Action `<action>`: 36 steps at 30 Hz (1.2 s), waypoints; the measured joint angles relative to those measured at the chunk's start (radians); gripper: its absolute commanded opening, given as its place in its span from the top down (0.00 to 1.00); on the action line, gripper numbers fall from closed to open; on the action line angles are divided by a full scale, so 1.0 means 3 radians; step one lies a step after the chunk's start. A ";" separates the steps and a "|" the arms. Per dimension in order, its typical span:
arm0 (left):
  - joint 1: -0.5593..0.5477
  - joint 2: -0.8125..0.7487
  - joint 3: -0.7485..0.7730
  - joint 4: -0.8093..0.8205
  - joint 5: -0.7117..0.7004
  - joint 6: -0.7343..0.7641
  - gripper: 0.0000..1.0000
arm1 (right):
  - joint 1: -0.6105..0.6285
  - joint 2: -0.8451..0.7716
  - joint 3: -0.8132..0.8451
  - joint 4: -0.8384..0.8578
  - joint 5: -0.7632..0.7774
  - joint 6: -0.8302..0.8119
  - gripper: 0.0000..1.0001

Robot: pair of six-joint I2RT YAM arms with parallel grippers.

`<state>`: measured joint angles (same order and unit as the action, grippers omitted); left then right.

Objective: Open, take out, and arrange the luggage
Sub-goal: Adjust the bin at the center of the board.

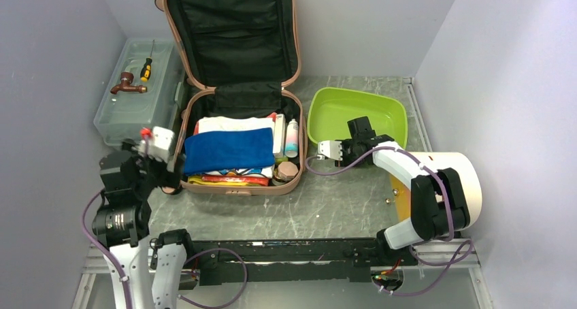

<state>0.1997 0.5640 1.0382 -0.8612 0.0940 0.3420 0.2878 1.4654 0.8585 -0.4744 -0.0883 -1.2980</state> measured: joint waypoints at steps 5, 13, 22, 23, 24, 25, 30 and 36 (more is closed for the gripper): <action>0.0000 -0.0202 -0.0249 -0.0779 0.1077 0.0795 0.01 | -0.0005 0.0011 0.0022 -0.0019 0.0005 0.0017 0.62; -0.0004 -0.0310 -0.0635 -0.1165 0.2199 0.1662 0.01 | -0.0135 -0.0225 -0.0160 0.0164 -0.0158 0.0027 0.67; -0.0081 -0.0309 -0.0660 -0.1720 0.2838 0.2641 0.00 | -0.0178 -0.0421 -0.0333 0.0356 -0.0306 0.0064 0.74; -0.0092 -0.0309 -0.0660 -0.1757 0.2866 0.2705 0.01 | -0.0189 -0.0445 -0.0357 0.0371 -0.0324 0.0062 0.74; -0.0099 -0.0309 -0.0660 -0.1788 0.2884 0.2750 0.01 | -0.0198 -0.0465 -0.0378 0.0381 -0.0338 0.0061 0.75; -0.0109 -0.0309 -0.0660 -0.1815 0.2903 0.2782 0.01 | -0.0212 -0.0490 -0.0407 0.0395 -0.0359 0.0053 0.76; -0.0148 -0.0295 -0.0660 -0.1886 0.2931 0.2874 0.00 | -0.0261 -0.0537 -0.0449 0.0427 -0.0451 0.0017 0.84; -0.0151 -0.0290 -0.0660 -0.1891 0.2946 0.2906 0.01 | -0.0278 -0.0579 -0.0498 0.0454 -0.0501 -0.0042 0.94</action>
<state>0.1543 0.4770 0.8402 -1.4284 0.9779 1.2137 0.2043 1.2919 0.7090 -0.3382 -0.2386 -1.3106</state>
